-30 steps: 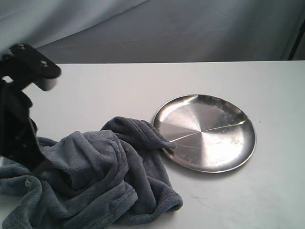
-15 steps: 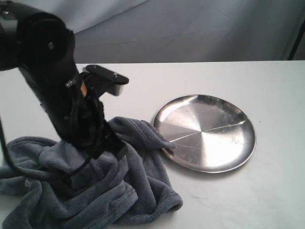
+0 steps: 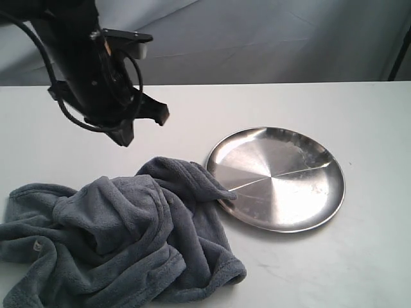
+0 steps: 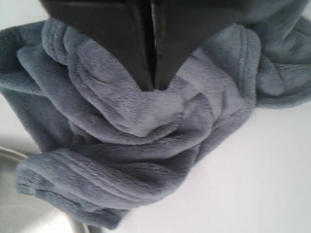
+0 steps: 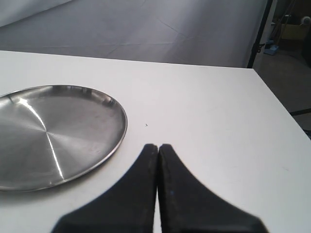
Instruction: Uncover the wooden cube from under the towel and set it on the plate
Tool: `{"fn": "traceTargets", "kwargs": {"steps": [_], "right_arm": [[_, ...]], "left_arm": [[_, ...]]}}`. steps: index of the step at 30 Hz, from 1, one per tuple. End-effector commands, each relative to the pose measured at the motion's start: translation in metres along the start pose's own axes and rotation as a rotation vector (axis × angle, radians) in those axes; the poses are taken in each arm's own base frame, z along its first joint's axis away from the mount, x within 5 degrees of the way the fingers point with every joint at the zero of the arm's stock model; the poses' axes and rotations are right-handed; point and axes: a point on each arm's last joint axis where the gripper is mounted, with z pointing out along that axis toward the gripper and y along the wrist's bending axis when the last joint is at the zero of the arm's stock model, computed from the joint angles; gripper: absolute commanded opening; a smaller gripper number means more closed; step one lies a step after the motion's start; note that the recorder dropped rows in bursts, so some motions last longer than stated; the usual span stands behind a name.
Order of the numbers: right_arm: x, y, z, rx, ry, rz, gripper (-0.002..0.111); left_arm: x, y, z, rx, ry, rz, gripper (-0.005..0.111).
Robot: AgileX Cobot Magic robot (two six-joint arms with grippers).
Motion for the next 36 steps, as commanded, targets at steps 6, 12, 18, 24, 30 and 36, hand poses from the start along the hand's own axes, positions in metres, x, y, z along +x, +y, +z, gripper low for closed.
{"fn": "traceTargets", "kwargs": {"steps": [6, 12, 18, 24, 30, 36], "right_arm": [[0.001, 0.0, 0.0, 0.003, -0.004, 0.002, 0.0], [0.001, 0.0, 0.0, 0.003, -0.004, 0.002, 0.0], [0.001, 0.0, 0.0, 0.003, -0.004, 0.002, 0.0], [0.001, 0.0, 0.0, 0.003, -0.004, 0.002, 0.0], [0.001, 0.0, 0.0, 0.003, -0.004, 0.002, 0.0], [0.001, 0.0, 0.0, 0.003, -0.004, 0.002, 0.0]], "left_arm": [[0.001, 0.076, -0.003, -0.052, 0.002, -0.113, 0.0], [0.037, 0.116, 0.003, -0.188, 0.09, -0.15, 0.0], [0.066, 0.124, -0.006, -0.149, 0.098, -0.235, 0.0], [0.096, 0.115, -0.011, -0.132, 0.116, -0.224, 0.0], [0.12, 0.104, -0.02, -0.12, 0.099, -0.221, 0.0], [0.12, 0.065, -0.031, -0.135, 0.049, -0.05, 0.0]]}}
